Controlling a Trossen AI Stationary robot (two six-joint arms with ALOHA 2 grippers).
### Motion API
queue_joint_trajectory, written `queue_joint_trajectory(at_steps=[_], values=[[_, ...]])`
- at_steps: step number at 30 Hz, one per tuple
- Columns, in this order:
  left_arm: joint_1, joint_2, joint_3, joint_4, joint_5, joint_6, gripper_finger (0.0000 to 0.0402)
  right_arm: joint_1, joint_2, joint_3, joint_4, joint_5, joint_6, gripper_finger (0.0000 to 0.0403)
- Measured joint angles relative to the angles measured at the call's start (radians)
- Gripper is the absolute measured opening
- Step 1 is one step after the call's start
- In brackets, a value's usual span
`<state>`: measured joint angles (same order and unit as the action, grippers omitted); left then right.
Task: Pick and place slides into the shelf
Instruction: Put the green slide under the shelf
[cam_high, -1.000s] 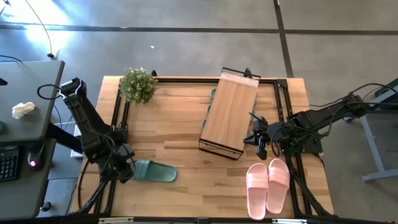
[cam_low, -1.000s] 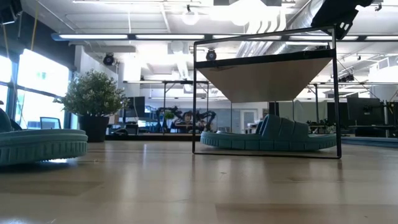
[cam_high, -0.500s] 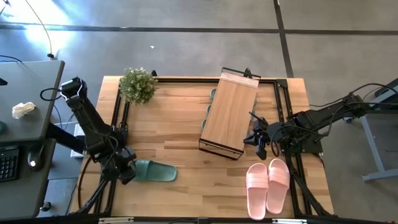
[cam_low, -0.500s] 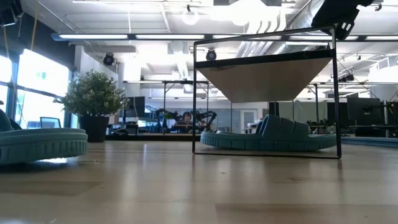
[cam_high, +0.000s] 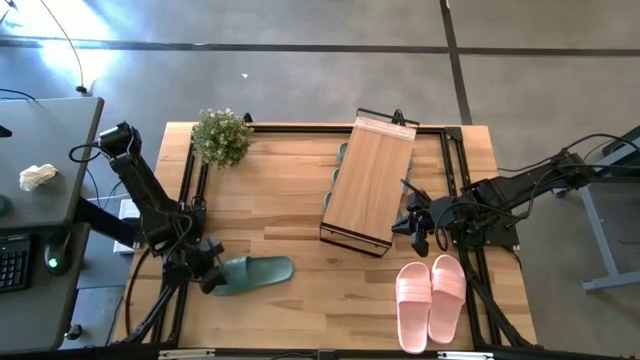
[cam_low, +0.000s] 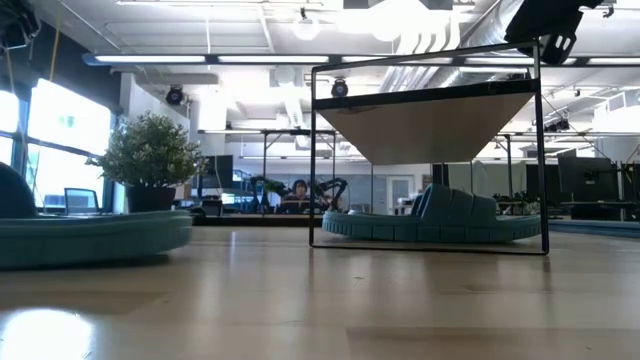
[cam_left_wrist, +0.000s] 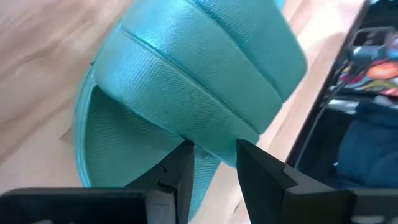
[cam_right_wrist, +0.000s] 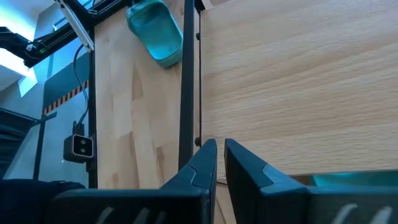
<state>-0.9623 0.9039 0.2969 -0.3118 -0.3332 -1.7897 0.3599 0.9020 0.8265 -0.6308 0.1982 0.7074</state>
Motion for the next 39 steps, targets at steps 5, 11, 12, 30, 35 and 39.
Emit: queue_joint_trajectory(at_steps=[5, 11, 12, 30, 35, 39], values=[[0.000, 0.000, -0.006, 0.044, -0.072, 0.013, 0.0106, 0.000, 0.000, 0.000, 0.000, 0.000, 0.000, 0.0024], [0.001, 0.001, -0.006, 0.074, -0.118, 0.012, 0.0106, 0.000, 0.000, 0.000, 0.000, 0.001, 0.000, 0.0024], [0.001, 0.002, -0.006, 0.078, -0.130, 0.012, 0.0106, 0.000, 0.000, 0.000, 0.000, 0.003, 0.000, 0.0024], [0.077, 0.017, 0.005, 0.084, -0.135, 0.142, 0.0106, 0.000, 0.000, 0.028, 0.006, 0.047, -0.071, 0.0024], [0.134, 0.017, 0.005, 0.077, -0.071, 0.235, 0.0106, 0.000, 0.007, 0.120, -0.015, 0.101, -0.195, 0.0024], [0.177, 0.017, 0.005, 0.073, -0.058, 0.314, 0.0106, 0.000, 0.074, 0.220, -0.009, 0.099, -0.303, 0.0024]])
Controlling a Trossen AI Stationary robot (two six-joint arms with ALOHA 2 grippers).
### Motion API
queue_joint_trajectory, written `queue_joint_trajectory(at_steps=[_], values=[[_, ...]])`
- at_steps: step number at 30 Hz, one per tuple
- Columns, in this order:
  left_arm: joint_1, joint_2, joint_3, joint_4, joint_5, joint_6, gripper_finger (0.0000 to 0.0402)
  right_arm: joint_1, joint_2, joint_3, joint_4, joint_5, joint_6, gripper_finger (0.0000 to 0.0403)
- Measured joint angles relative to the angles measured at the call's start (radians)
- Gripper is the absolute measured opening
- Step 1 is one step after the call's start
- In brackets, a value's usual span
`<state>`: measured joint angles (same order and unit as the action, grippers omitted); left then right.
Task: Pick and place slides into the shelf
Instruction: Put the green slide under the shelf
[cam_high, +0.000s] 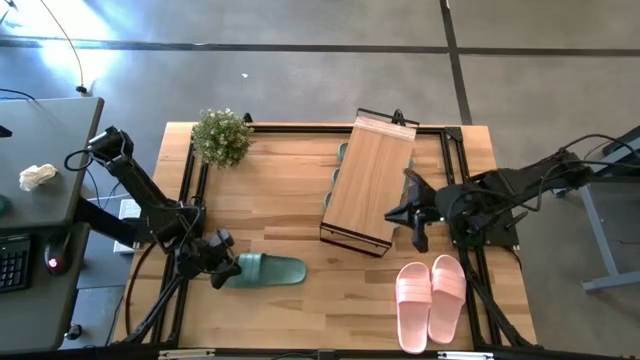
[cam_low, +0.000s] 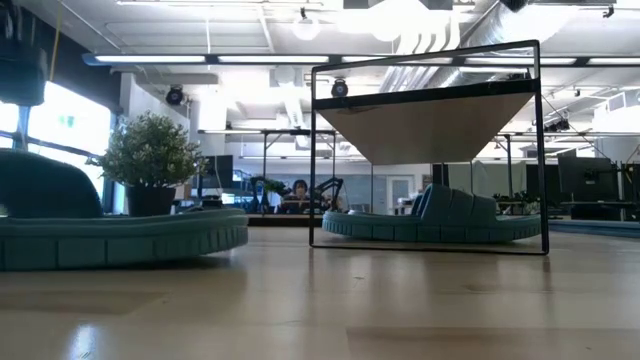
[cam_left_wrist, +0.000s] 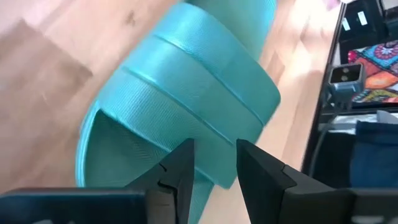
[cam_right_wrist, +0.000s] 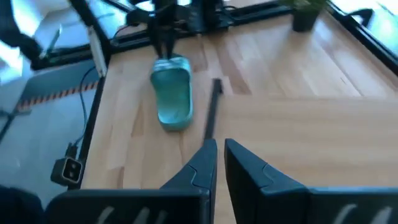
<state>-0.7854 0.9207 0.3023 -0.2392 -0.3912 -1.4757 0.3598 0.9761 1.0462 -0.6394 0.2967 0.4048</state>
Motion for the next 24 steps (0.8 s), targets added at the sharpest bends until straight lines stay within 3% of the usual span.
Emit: queue_joint_trajectory(at_steps=[9, 17, 24], values=[[0.079, 0.000, 0.000, 0.004, -0.005, 0.148, 0.0106, -0.003, 0.342, 0.254, 0.024, -0.124, -0.339, 0.0024], [0.112, 0.000, 0.000, 0.005, -0.002, 0.191, 0.0106, -0.062, 0.662, 0.468, -0.019, -0.390, -0.579, 0.0006], [0.112, 0.000, 0.000, 0.005, -0.042, 0.231, 0.0106, -0.087, 0.893, 0.699, -0.153, -0.406, -0.700, 0.0001]])
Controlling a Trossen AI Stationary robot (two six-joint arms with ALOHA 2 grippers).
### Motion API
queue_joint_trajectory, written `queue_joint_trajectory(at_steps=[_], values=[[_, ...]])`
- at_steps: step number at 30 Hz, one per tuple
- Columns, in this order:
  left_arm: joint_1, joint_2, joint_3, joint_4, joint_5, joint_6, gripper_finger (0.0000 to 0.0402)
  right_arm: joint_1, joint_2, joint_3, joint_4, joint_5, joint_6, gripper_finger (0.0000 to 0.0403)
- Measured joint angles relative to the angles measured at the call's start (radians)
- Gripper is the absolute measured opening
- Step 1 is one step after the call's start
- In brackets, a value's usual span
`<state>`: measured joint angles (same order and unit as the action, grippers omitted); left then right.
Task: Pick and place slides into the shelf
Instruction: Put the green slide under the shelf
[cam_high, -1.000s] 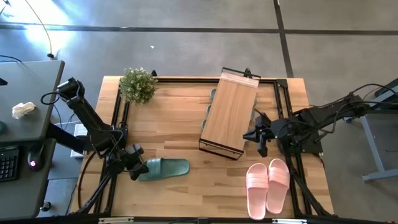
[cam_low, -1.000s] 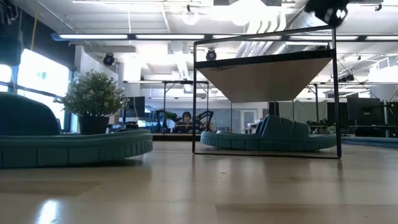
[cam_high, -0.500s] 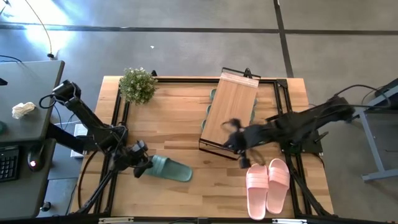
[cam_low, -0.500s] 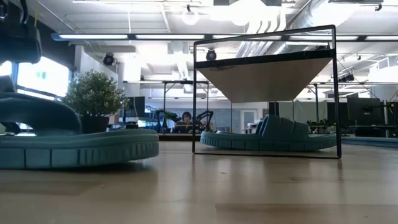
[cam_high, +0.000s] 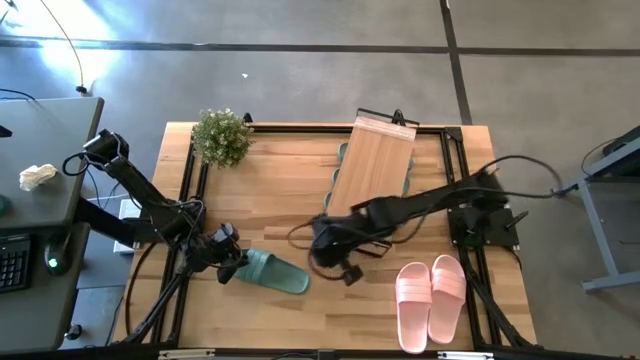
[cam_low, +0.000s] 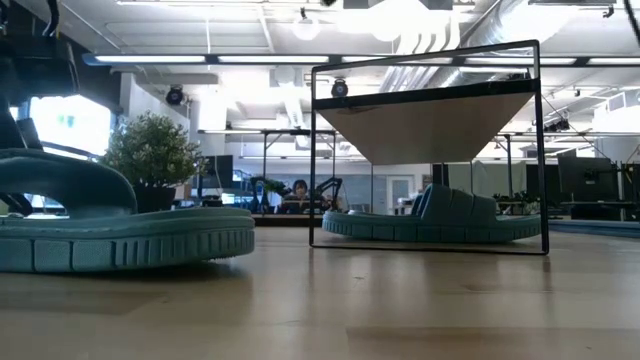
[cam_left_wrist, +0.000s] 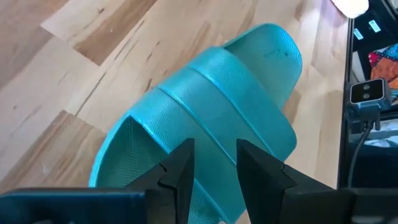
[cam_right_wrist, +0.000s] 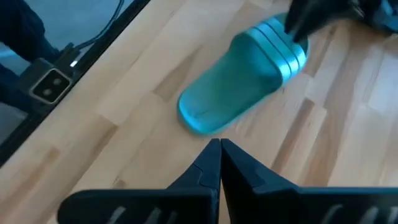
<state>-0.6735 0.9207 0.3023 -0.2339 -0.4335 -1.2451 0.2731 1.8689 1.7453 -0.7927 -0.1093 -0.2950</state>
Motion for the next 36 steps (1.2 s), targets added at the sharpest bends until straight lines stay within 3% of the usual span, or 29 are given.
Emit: queue_joint_trajectory(at_steps=[5, 12, 21, 29, 36], values=[[0.000, 0.000, 0.000, 0.001, -0.004, 0.050, 0.0106, 0.016, 0.174, 0.147, -0.005, 0.005, -0.026, 0.0000], [0.000, 0.000, 0.000, 0.002, -0.005, 0.142, 0.0106, 0.068, 0.404, 0.333, -0.056, 0.124, -0.048, 0.0000], [-0.001, 0.000, 0.000, 0.112, -0.064, 0.302, 0.0106, 0.082, 0.618, 0.560, -0.240, 0.072, -0.116, 0.0000], [-0.001, 0.000, 0.061, 0.127, -0.134, 0.468, 0.0106, 0.062, 0.681, 0.598, -0.315, 0.095, -0.154, 0.0000], [-0.001, 0.000, 0.148, 0.084, -0.217, 0.629, 0.0106, 0.074, 0.683, 0.604, -0.282, 0.013, -0.229, 0.0000]])
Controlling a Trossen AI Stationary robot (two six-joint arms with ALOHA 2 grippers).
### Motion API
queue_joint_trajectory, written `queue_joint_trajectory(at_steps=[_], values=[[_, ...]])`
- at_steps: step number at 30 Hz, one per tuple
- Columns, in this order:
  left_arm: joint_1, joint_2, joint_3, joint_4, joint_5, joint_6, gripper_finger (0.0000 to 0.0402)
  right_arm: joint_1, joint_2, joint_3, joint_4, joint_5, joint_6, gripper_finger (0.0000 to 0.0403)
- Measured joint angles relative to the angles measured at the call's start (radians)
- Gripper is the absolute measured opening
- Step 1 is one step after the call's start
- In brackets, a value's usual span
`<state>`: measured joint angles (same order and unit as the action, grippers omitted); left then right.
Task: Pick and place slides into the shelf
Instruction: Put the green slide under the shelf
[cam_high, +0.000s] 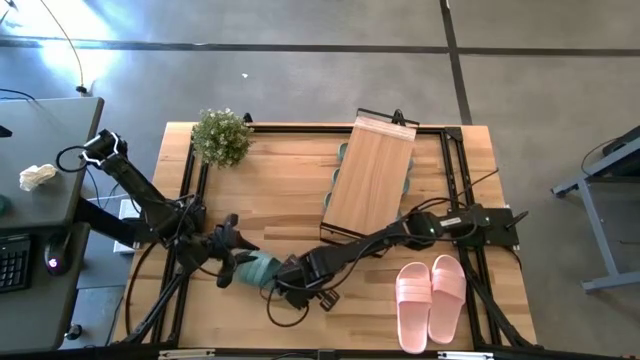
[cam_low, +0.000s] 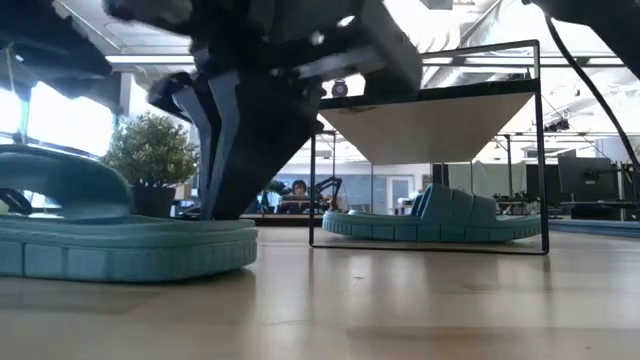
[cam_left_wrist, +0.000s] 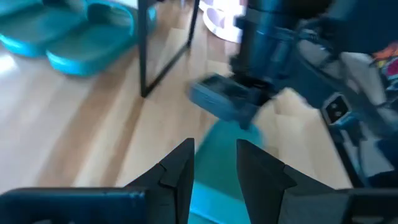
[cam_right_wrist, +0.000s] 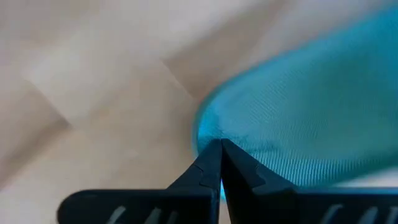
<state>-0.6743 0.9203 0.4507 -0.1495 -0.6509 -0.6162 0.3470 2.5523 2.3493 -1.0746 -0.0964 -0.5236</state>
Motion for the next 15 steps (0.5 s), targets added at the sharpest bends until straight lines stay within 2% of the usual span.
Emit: queue_joint_trajectory(at_steps=[6, 15], values=[[0.000, 0.000, 0.062, -0.121, -0.061, 0.073, 0.0106, 0.023, 0.001, 0.000, 0.061, -0.091, -0.061, 0.0000], [0.000, 0.000, 0.099, -0.147, -0.103, 0.138, 0.0106, 0.025, 0.001, 0.000, 0.208, -0.114, -0.140, 0.0000]])
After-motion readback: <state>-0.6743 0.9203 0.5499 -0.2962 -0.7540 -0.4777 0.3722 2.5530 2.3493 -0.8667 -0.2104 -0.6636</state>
